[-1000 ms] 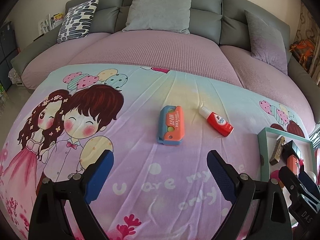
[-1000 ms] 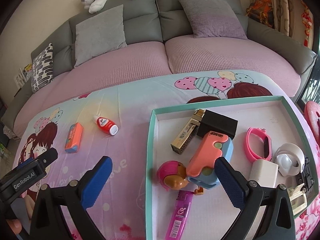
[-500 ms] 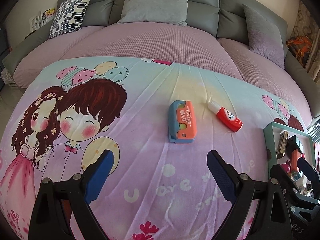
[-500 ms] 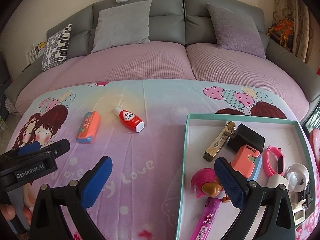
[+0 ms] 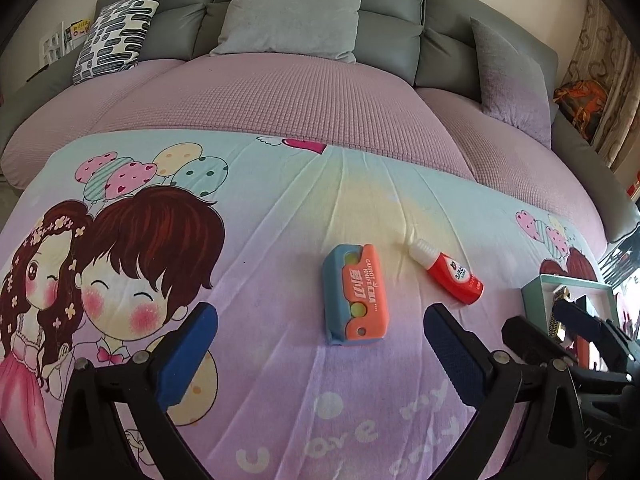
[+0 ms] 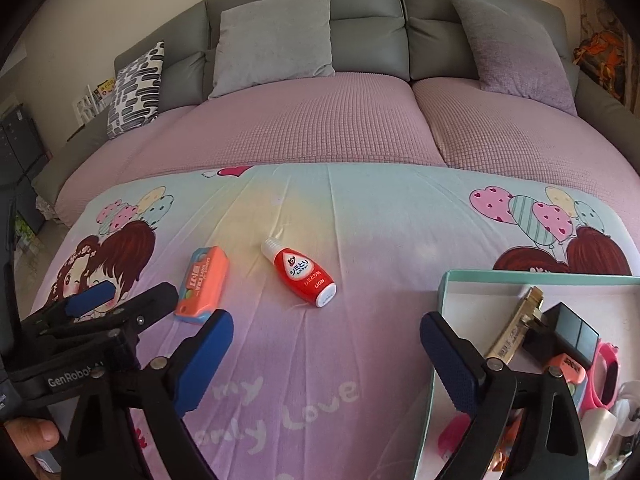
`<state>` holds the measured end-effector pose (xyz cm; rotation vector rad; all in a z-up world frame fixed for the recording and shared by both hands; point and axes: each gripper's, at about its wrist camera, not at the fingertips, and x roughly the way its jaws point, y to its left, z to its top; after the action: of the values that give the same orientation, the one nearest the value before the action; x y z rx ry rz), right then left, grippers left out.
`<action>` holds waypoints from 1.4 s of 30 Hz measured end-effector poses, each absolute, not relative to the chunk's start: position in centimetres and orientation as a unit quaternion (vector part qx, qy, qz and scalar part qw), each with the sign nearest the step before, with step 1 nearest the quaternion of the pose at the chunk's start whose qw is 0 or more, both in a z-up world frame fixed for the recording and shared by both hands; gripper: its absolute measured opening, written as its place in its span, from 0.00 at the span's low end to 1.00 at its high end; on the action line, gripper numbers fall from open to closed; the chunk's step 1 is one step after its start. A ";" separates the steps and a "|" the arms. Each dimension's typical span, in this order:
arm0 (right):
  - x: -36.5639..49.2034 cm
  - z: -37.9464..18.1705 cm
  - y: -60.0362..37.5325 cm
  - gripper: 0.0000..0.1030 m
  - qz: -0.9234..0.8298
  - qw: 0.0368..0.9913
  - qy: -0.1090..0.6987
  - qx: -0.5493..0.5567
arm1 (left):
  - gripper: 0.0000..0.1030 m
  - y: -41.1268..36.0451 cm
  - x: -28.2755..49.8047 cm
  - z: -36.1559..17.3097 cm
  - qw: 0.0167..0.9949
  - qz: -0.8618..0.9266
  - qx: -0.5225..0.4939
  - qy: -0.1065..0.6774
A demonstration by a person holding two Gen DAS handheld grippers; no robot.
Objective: Organize rigid objects
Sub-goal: 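Lower the left tool toward the orange-blue toy knife while the right tool approaches the red bottle, then close the left tool on the orange-blue toy knife while the right tool grasps the red bottle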
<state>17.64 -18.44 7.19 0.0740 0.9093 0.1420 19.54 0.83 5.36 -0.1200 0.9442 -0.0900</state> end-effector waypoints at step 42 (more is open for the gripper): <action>23.8 3.1 -16.0 0.34 0.125 0.855 0.503 0.017 | 0.46 -2.8 21.5 2.4 0.868 -0.087 0.018 0.489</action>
<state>23.80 -15.99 3.10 0.0349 1.0581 0.2634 21.46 -2.76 2.40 0.0378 1.0234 -0.1822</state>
